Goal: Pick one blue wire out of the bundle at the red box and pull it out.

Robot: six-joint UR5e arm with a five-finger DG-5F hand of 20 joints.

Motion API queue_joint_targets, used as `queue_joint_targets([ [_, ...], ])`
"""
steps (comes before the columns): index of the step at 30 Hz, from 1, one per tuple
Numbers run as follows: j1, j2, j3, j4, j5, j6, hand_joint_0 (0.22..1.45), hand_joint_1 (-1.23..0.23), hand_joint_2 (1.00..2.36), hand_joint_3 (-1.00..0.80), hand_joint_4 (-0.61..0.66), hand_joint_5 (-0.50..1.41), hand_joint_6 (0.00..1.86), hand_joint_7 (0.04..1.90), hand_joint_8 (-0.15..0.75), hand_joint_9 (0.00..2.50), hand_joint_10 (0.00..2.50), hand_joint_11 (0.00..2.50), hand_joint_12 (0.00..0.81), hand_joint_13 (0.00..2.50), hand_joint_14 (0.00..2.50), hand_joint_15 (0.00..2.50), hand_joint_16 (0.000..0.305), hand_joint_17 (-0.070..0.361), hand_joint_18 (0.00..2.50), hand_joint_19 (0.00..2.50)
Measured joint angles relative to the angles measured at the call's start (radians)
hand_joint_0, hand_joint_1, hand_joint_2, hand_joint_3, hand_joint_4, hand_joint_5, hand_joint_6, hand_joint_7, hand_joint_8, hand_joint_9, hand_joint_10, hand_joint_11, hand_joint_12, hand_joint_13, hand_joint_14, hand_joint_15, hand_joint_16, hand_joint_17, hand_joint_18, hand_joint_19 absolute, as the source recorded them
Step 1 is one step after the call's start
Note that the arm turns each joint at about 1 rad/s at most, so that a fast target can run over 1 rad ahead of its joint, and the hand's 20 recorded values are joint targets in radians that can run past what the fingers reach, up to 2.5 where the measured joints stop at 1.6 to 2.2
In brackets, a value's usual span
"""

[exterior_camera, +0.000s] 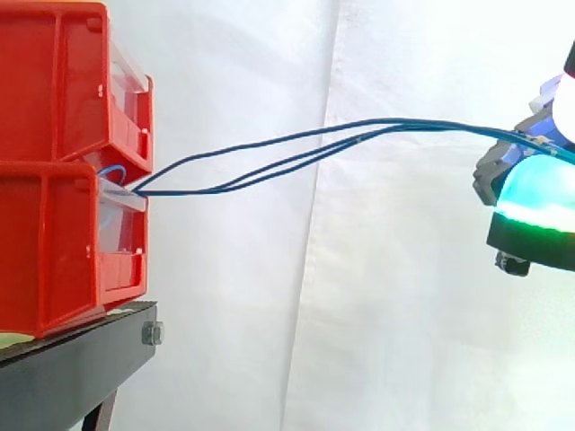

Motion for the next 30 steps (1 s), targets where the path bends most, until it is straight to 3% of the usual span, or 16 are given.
queue_joint_targets([
  [8, 0.0, 0.001, 0.0, -0.002, -0.001, 0.004, 0.71, -0.86, 1.01, -0.33, 0.06, -0.15, 0.96, 0.97, 0.357, 1.07, 0.01, 0.73, 0.403, 1.12, 0.02, 0.64, 0.047, 0.106, 1.05, 0.59],
  [17, -0.004, 0.014, 0.0, -0.021, -0.004, 0.01, 0.73, -0.93, 1.0, -0.5, 0.16, -0.18, 0.99, 0.82, 0.336, 0.97, 0.01, 0.74, 0.396, 1.09, 0.02, 0.64, 0.048, 0.107, 1.05, 0.55],
  [20, -0.006, 0.018, 0.0, -0.034, -0.008, 0.011, 0.68, -0.92, 1.0, -0.5, 0.17, -0.18, 0.99, 0.81, 0.333, 0.96, 0.01, 0.75, 0.401, 1.07, 0.02, 0.64, 0.048, 0.108, 1.04, 0.57],
  [24, -0.009, 0.021, 0.0, -0.042, -0.011, 0.012, 0.57, -0.78, 1.0, -0.5, 0.17, -0.17, 0.97, 0.83, 0.352, 1.0, 0.01, 0.73, 0.412, 1.07, 0.02, 0.66, 0.05, 0.113, 1.01, 0.6],
  [30, -0.016, 0.021, -0.001, -0.043, -0.009, 0.023, 0.57, -0.69, 1.0, -0.47, 0.17, -0.16, 0.96, 0.87, 0.357, 1.04, 0.01, 0.73, 0.415, 1.07, 0.02, 0.65, 0.051, 0.115, 1.01, 0.62],
])
